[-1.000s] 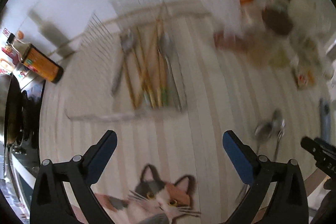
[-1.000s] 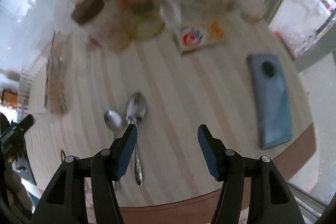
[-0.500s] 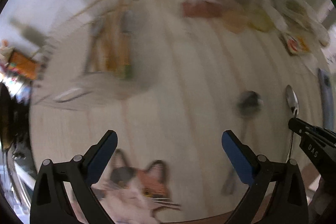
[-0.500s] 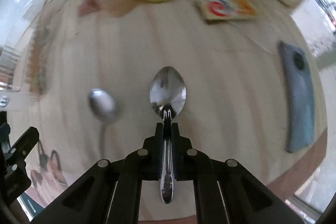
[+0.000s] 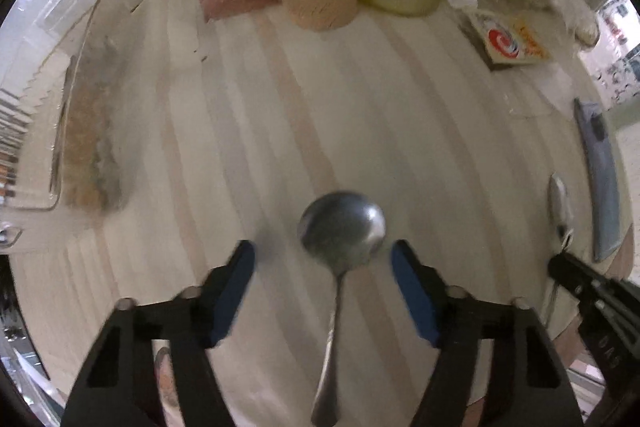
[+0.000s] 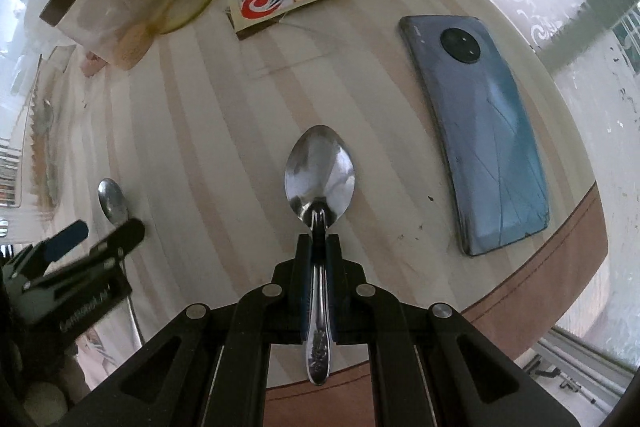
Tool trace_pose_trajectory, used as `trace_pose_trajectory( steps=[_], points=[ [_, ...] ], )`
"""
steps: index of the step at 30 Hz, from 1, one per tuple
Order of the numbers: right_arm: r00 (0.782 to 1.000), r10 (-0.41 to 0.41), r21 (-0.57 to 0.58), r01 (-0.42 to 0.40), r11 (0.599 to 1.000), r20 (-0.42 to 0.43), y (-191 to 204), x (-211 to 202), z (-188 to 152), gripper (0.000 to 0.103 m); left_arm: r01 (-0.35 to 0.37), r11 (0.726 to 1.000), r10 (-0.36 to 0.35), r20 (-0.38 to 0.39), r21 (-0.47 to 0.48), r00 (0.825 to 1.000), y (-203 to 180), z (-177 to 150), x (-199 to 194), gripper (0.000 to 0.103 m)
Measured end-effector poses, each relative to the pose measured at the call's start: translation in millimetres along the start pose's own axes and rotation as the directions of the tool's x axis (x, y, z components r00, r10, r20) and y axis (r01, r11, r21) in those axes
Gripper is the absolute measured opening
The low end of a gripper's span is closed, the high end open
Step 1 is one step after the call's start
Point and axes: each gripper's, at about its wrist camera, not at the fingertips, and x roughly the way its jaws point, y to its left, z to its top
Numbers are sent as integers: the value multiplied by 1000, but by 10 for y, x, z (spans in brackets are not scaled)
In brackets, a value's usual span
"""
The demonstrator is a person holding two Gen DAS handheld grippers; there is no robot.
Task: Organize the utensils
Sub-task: 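Grasp a metal spoon with the left tool while the right tool grasps another spoon, then lift both spoons and carry them over the clear basket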
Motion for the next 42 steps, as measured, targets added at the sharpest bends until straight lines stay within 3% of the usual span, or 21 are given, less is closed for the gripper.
trace_pose_trajectory(
  steps=[2,10,16,25,35,42],
  points=[
    [1000,4,3,-4,1000,1,28,10,29,7,20,1000,-20,5,2,1000,-29,24,-20,39],
    [1000,0,-3,0,1000,5,24,8,12,7,-14,999,13,21,41,1000,-139,48,-58,38],
    [1000,8,-6,-7,1000,7,39,-3,-38,7,-3,999,1,39,39,999,-2,-12,-155,38],
    [998,41,-39,-40,998,39,178,-188,-94,7,26,1000,-27,106,13,994,243,-128,-652,38],
    [986,96,-93,-84,992,134,465,-712,1,7,36,999,-31,212,-21,977,620,-47,-1187,38],
    [967,160,-155,-130,979,197,877,-1133,115,7,44,996,-18,302,-80,953,978,-29,-1671,38]
  ],
)
